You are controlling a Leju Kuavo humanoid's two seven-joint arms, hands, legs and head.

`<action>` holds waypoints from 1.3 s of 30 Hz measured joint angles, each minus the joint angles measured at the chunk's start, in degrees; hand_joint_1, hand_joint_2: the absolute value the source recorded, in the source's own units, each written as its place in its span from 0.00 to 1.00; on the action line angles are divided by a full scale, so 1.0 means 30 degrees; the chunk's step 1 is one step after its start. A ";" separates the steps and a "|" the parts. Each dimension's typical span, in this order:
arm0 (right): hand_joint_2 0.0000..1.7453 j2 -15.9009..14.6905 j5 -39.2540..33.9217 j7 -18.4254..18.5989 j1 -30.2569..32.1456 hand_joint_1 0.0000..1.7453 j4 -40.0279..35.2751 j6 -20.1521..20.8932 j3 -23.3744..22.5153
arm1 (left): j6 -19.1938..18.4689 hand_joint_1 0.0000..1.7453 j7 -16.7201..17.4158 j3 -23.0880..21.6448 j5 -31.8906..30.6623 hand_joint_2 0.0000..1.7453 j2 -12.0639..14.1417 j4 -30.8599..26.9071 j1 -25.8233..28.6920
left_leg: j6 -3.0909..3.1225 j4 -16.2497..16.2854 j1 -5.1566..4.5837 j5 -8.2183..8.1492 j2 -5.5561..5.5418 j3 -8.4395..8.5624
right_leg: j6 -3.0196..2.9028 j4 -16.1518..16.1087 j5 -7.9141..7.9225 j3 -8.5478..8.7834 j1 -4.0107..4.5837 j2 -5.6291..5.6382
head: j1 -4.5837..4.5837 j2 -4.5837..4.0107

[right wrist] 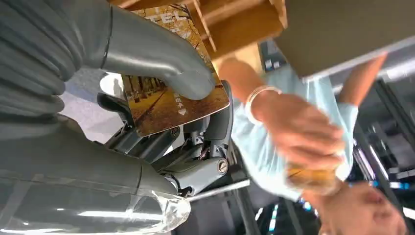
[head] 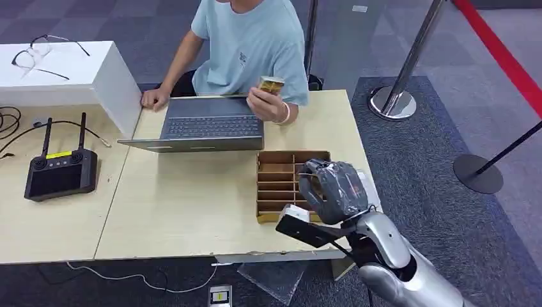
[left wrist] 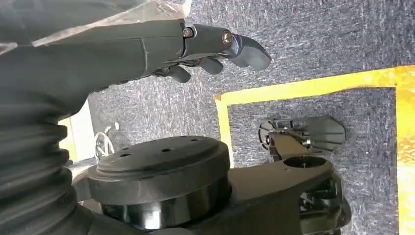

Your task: Pass the card to the sensor for recognition and then transmit it.

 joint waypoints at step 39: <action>1.00 -0.2864 -0.0749 0.2419 0.4885 1.00 -0.4270 -0.2230 -0.8044 | 0.0568 0.00 -0.0320 0.0000 0.0211 1.00 -0.0291 0.0015 0.0031 | 0.0001 0.0003 -0.0007 -0.0001 0.0003 0.0011 | 0.0001 -0.0002 0.0002 0.0009 -0.0005 0.0008 | 0.0000 0.0000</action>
